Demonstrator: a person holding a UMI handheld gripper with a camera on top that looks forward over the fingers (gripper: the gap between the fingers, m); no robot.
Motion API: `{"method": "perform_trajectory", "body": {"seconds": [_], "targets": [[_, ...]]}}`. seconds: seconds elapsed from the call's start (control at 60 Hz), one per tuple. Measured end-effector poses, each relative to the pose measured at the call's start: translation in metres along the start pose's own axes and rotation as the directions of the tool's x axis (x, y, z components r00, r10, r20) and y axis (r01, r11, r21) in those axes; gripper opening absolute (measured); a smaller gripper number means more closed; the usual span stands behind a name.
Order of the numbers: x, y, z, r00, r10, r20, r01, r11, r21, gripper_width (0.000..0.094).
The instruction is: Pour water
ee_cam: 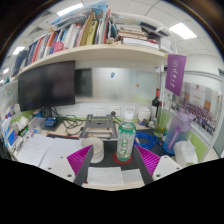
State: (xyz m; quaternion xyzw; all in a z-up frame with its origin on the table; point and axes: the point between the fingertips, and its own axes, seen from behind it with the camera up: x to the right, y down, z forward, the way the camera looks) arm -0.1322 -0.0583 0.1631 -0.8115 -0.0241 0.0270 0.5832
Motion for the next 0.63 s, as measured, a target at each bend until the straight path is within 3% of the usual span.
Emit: {"method": "perform_trajectory", "body": {"seconds": [0.317,0.633], "targets": [[-0.073,-0.091,-0.09,0.999,0.019,0.032,-0.023,0.994,0.108,0.0854],[-0.071,-0.081,-0.104,0.998,0.053,-0.026,-0.05,0.995,0.088,0.0855]]}}
